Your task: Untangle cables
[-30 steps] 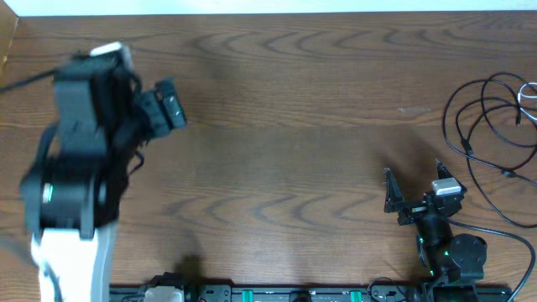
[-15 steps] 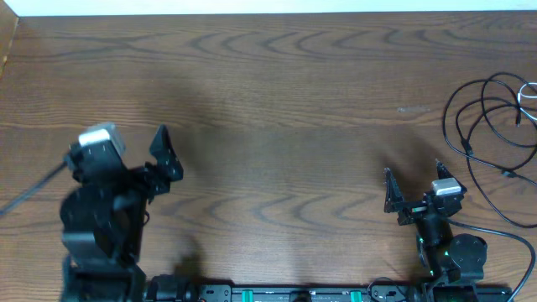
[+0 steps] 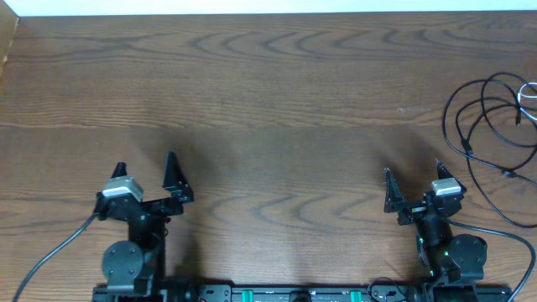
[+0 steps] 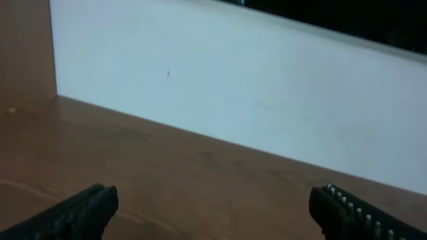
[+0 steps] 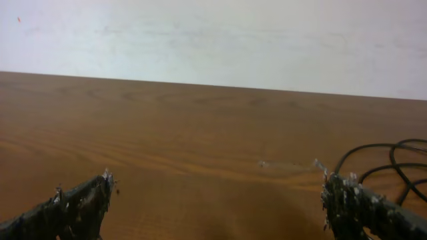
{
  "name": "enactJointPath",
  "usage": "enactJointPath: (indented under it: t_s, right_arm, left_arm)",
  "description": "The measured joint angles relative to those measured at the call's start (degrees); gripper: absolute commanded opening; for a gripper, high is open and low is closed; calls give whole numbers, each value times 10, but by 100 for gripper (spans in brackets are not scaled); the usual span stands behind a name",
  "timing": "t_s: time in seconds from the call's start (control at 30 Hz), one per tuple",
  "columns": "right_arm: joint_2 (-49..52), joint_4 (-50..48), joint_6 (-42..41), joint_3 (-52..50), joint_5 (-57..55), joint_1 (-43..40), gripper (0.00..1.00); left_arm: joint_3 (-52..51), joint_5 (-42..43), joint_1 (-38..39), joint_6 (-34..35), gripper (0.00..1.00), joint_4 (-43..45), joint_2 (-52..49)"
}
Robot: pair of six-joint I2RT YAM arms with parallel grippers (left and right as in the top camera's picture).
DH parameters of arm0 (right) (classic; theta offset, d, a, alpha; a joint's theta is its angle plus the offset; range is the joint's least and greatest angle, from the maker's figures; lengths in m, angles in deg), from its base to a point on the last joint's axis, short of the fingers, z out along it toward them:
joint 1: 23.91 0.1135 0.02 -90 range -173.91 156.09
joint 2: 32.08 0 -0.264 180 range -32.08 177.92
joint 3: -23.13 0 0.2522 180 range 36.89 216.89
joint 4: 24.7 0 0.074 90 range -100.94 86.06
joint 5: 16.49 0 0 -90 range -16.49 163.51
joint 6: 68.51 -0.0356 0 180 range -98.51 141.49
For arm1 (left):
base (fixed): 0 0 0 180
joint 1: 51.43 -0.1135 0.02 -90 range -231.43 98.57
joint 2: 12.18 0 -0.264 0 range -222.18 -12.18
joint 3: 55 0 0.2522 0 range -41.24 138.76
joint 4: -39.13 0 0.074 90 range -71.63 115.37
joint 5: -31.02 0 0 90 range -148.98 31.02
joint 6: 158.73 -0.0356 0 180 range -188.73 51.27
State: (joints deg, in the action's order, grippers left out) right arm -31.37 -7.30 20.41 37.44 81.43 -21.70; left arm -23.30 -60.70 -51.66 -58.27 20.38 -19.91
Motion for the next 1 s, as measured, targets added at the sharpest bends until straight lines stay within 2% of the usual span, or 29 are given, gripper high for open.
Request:
enactJointPath:
  t_s: [0.5,1.0]
  right_arm:
    - [0,0,0,0,0,0,99]
    - [0,0,0,0,0,0,99]
  left_arm:
    - [-169,0,0,0,98,47,71]
    - [-169,7,0,1,98,37,71]
